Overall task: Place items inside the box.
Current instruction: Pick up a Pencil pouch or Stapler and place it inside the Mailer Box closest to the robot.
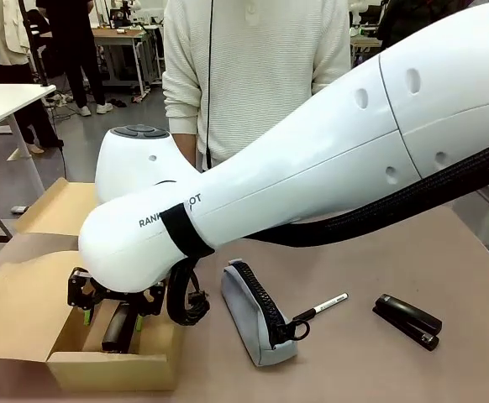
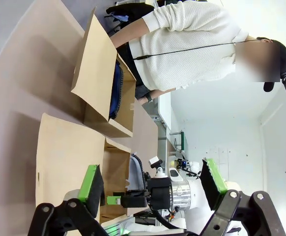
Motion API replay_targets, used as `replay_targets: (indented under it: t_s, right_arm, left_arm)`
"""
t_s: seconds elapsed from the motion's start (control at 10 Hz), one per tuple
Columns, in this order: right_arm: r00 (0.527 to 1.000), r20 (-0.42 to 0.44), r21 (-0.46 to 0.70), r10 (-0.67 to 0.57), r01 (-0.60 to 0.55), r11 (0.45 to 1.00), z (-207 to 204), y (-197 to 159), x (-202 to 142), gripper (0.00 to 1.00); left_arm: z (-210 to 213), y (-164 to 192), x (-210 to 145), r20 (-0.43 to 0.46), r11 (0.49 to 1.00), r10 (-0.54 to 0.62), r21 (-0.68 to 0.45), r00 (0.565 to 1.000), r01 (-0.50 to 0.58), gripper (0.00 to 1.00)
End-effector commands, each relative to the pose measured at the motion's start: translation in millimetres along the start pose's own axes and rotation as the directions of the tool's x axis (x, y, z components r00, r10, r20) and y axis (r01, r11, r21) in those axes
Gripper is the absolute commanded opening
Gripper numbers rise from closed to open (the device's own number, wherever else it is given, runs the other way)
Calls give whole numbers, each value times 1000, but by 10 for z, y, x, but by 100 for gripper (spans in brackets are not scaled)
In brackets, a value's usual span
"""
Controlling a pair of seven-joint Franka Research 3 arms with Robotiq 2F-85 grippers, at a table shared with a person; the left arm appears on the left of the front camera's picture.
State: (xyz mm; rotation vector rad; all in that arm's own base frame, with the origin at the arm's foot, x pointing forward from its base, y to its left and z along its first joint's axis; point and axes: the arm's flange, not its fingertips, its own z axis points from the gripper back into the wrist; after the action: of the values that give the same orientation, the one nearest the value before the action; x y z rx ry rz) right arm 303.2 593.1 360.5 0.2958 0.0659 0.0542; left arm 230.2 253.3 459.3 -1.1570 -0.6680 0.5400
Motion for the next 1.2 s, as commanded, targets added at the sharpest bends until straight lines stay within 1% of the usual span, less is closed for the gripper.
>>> replay_targets:
  t_s: [0.0,0.1,0.2,0.3,0.4,0.5,0.6,0.7,0.8,0.9,1.0,1.1]
  right_arm:
    - [1000,18,21,-23,23,1000,55,-60,-27,100]
    - [1000,21,42,-3,3,999,117,-101,-23,100]
    - [998,9,85,65,-66,994,272,-222,-47,100]
    - [990,-5,171,140,-137,976,516,-471,-112,100]
    - [983,-6,268,186,-178,947,779,-772,-221,100]
    - [980,6,332,197,-187,925,999,-1064,-375,100]
    - [996,42,352,76,-87,932,1119,-1317,-532,100]
    - [942,58,218,-330,310,925,1052,-1301,-516,100]
    - [990,56,272,126,-137,953,912,-754,-250,100]
    - [990,56,272,126,-137,953,912,-754,-250,100]
    - [997,70,257,-44,24,966,1061,-1175,-394,100]
    - [1000,-15,254,27,-23,967,946,-1000,-341,100]
  left_arm:
    - [-8,-8,-15,7,1000,-21,-22,1000,21,100]
    - [-8,-8,-15,7,1000,-21,-22,1000,21,100]
    - [-8,-8,-15,7,1000,-21,-22,1000,21,100]
    - [-8,-8,-15,7,1000,-21,-22,1000,21,100]
    - [-8,-8,-15,7,1000,-21,-22,1000,21,100]
    - [-8,-8,-15,7,1000,-21,-22,1000,21,100]
    - [-8,-8,-15,7,1000,-21,-22,1000,21,100]
    - [-8,-8,-15,7,1000,-21,-22,1000,21,100]
    - [-8,-8,-15,7,1000,-21,-22,1000,21,100]
    - [-8,-8,-15,7,1000,-21,-22,1000,21,100]
    - [-8,-8,-15,7,1000,-21,-22,1000,21,100]
    - [-8,-8,-15,7,1000,-21,-22,1000,21,100]
